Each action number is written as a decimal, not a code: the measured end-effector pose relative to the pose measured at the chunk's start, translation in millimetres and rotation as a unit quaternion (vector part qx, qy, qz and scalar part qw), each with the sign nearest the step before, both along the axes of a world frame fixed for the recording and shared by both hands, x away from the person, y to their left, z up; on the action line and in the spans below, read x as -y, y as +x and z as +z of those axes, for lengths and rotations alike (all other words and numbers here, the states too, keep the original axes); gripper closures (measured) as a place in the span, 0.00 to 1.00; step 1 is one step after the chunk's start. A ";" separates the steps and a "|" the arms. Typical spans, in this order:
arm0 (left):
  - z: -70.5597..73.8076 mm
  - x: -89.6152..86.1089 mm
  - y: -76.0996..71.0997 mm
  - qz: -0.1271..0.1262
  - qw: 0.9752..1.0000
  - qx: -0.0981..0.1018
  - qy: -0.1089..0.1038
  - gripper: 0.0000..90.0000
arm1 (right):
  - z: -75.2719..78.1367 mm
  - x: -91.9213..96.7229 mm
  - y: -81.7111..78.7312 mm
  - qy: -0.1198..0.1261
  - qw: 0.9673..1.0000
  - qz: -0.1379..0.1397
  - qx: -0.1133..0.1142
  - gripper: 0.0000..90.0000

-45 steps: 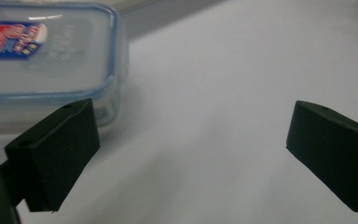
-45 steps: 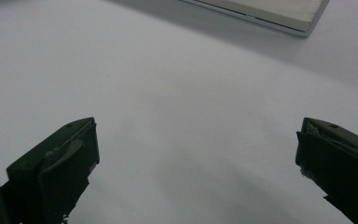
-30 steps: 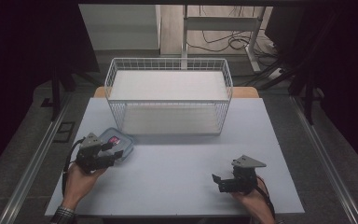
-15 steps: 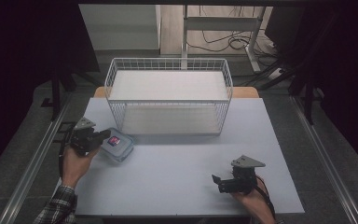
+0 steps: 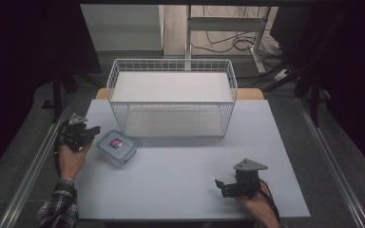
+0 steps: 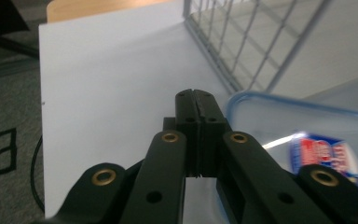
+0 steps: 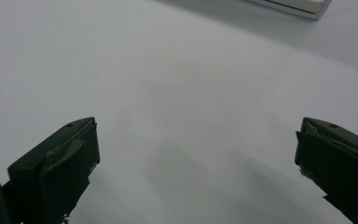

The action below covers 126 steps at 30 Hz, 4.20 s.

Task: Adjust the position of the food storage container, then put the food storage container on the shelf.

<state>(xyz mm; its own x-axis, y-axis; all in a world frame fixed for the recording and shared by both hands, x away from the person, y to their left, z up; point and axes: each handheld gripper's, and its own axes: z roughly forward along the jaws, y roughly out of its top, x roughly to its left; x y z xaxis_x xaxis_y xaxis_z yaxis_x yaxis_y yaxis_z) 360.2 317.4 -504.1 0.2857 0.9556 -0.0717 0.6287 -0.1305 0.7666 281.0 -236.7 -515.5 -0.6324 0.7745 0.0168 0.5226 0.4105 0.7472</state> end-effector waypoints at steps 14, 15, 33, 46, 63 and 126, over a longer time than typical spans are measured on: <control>-16.7 17.3 -14.2 -0.028 0.999 -0.017 -0.018 1.00 | -1.7 -1.1 0.3 -0.003 1.000 0.005 -0.004 0.00; -16.7 20.2 -16.2 -0.031 0.999 -0.017 -0.019 1.00 | -1.7 -1.1 0.2 -0.004 1.000 0.008 -0.004 0.00; -17.2 79.3 -39.7 -0.089 0.996 -0.020 -0.007 1.00 | 0.0 0.1 -1.0 -0.003 1.000 0.025 0.014 0.00; -14.4 131.6 -65.3 -0.140 0.990 -0.020 -0.007 1.00 | 0.5 1.6 -1.0 -0.009 0.999 0.039 0.014 0.00; -15.0 172.2 -68.6 -0.189 0.981 -0.023 -0.024 1.00 | -0.2 0.3 -1.0 -0.014 0.999 0.042 0.004 0.01; -19.1 179.3 -36.2 -0.230 0.965 -0.048 -0.113 0.10 | 17.3 -113.7 77.3 0.042 0.991 0.091 -0.088 0.16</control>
